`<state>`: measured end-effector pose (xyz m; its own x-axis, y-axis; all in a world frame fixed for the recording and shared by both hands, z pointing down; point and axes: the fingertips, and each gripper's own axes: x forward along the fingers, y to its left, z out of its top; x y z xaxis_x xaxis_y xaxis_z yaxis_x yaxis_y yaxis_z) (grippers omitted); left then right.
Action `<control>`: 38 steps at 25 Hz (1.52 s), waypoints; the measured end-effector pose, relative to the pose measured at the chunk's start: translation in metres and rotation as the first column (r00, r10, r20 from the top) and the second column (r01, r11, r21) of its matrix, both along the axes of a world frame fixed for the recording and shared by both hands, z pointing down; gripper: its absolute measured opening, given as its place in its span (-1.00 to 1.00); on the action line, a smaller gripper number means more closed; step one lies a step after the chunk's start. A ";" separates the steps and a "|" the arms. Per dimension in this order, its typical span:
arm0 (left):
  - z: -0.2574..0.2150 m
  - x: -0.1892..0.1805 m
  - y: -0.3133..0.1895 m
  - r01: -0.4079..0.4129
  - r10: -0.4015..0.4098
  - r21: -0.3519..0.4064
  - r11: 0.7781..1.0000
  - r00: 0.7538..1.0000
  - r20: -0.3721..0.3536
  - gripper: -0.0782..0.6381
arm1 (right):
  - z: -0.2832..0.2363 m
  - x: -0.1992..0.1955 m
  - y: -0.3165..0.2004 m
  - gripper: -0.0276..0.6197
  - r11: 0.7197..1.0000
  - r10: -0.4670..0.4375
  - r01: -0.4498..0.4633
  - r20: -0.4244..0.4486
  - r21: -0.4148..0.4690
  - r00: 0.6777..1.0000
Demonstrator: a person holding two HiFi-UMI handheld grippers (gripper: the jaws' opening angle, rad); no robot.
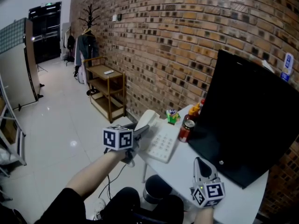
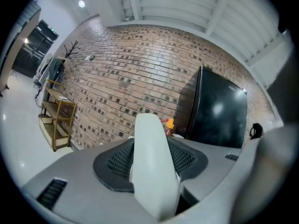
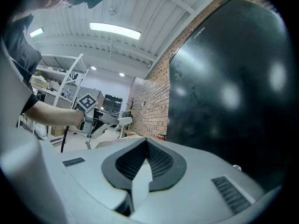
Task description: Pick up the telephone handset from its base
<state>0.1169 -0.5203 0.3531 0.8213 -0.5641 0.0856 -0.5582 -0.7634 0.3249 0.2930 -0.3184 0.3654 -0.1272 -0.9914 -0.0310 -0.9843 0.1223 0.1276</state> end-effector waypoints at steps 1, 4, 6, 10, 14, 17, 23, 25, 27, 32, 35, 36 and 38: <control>-0.005 -0.006 0.002 -0.008 0.007 -0.005 1.000 0.999 -0.046 -0.16 | 0.001 0.000 0.000 -0.89 1.000 -0.002 0.002 0.001 -0.001 1.000; -0.021 -0.021 0.008 -0.053 0.054 0.013 0.999 0.985 -0.161 -0.16 | 0.004 0.000 -0.002 -0.89 1.000 -0.024 0.024 -0.002 0.002 1.000; -0.028 -0.030 0.014 -0.094 0.104 0.058 0.994 0.974 -0.199 -0.16 | 0.004 0.001 0.000 -0.89 1.000 -0.027 0.027 -0.025 -0.006 0.999; -0.027 -0.049 0.026 -0.156 0.188 0.144 0.977 0.952 -0.240 -0.16 | 0.005 0.015 0.004 -0.89 1.000 0.000 -0.002 -0.053 -0.024 0.999; -0.027 -0.062 0.039 -0.175 0.226 0.195 0.965 0.932 -0.283 -0.16 | 0.004 0.011 0.004 -0.89 0.999 -0.001 0.000 -0.034 -0.033 0.999; -0.033 -0.062 0.052 -0.213 0.284 0.232 0.949 0.898 -0.336 -0.16 | 0.004 0.005 0.002 -0.89 0.999 -0.025 0.024 -0.025 -0.035 0.999; -0.045 -0.064 0.073 -0.253 0.362 0.338 0.906 0.879 -0.312 -0.16 | 0.008 0.005 -0.003 -0.89 0.998 -0.049 0.049 -0.010 -0.038 0.999; -0.049 -0.064 0.076 -0.260 0.373 0.355 0.898 0.877 -0.303 -0.16 | 0.009 0.005 -0.003 -0.89 0.998 -0.056 0.056 -0.014 -0.040 0.998; -0.047 -0.062 0.078 -0.274 0.388 0.360 0.892 0.872 -0.298 -0.16 | 0.010 0.004 -0.004 -0.89 0.997 -0.066 0.065 -0.019 -0.044 0.998; -0.049 -0.064 0.082 -0.288 0.406 0.365 0.885 0.862 -0.303 -0.16 | 0.011 0.004 -0.004 -0.89 0.997 -0.068 0.068 -0.003 -0.043 0.998; -0.050 -0.064 0.082 -0.303 0.420 0.355 0.884 0.848 -0.323 -0.16 | 0.009 0.009 -0.006 -0.89 0.997 -0.071 0.072 0.028 -0.038 0.997; -0.051 -0.063 0.082 -0.306 0.423 0.357 0.883 0.847 -0.322 -0.16 | 0.009 0.010 -0.007 -0.89 0.997 -0.072 0.073 0.034 -0.036 0.997; -0.052 -0.063 0.083 -0.307 0.426 0.360 0.881 0.847 -0.318 -0.16 | 0.008 0.012 -0.009 -0.89 0.997 -0.074 0.075 0.035 -0.034 0.997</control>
<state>0.0542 -0.4376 0.3014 0.9062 -0.1652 -0.3894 -0.0975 -0.9774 0.1877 0.3047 -0.3274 0.3736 -0.1999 -0.9798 -0.0013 -0.9760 0.1990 0.0883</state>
